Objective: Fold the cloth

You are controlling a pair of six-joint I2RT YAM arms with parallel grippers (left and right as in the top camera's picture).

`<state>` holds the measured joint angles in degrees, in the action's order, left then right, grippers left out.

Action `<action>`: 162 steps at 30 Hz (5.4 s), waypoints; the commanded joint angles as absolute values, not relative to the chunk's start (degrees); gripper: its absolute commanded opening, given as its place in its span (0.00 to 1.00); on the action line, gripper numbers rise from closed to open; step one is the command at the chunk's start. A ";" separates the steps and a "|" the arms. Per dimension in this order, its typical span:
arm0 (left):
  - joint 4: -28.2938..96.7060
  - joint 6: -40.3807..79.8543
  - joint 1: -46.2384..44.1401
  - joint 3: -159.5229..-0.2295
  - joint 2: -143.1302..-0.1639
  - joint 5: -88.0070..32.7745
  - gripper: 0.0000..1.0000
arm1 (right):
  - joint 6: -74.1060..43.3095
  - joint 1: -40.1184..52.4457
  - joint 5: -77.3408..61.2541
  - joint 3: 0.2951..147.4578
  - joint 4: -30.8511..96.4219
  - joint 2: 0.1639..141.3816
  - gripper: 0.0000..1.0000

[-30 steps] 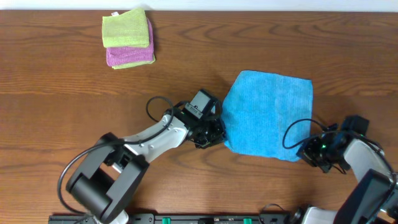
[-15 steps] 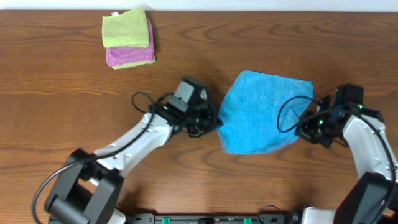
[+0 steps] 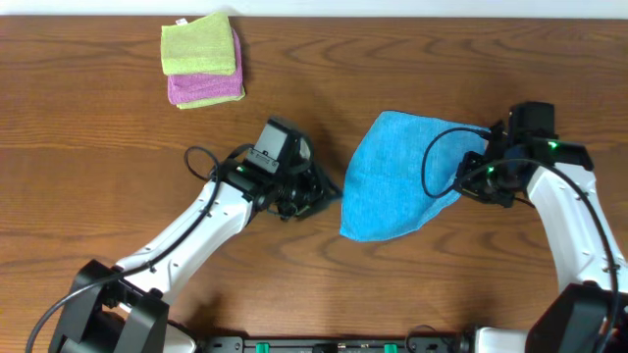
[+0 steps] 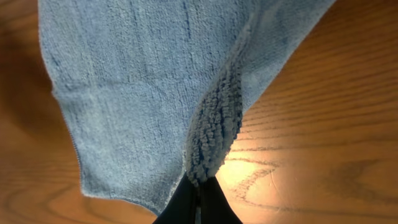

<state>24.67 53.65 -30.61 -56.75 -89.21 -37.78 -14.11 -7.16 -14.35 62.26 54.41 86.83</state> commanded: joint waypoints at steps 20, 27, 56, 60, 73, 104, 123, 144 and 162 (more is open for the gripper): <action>18.92 48.16 -38.61 -52.47 -101.51 -36.10 0.75 | -15.16 -6.57 -10.24 62.96 50.30 86.04 0.01; 14.87 49.60 -38.61 -52.47 -106.74 -37.65 0.76 | -14.92 -6.57 -8.80 62.96 49.69 86.04 0.01; 10.46 52.75 -38.54 -52.49 -112.20 -30.81 0.06 | -14.52 -6.55 -8.80 62.96 49.08 86.04 0.01; 10.46 52.80 -38.54 -52.49 -112.20 -30.00 0.06 | -14.52 -6.55 -8.80 62.96 49.08 86.04 0.01; 13.85 50.35 -33.98 -53.41 -103.15 -30.61 0.06 | -9.96 -6.55 -11.31 63.00 50.28 82.74 0.02; 5.26 54.04 -17.04 -58.11 -73.78 -31.20 0.06 | -12.80 -0.10 -24.14 69.32 35.83 67.13 0.01; 3.46 51.75 -8.51 -59.16 -73.84 -36.47 0.06 | -17.78 4.75 -18.46 69.32 24.99 69.67 0.02; 7.86 54.00 -13.54 -58.98 -92.05 -49.19 0.47 | -22.92 8.99 -18.92 70.52 -1.74 75.77 0.02; 12.99 50.19 -18.41 -58.96 -97.10 -52.53 0.58 | -20.47 13.69 -1.17 70.50 36.14 76.29 0.02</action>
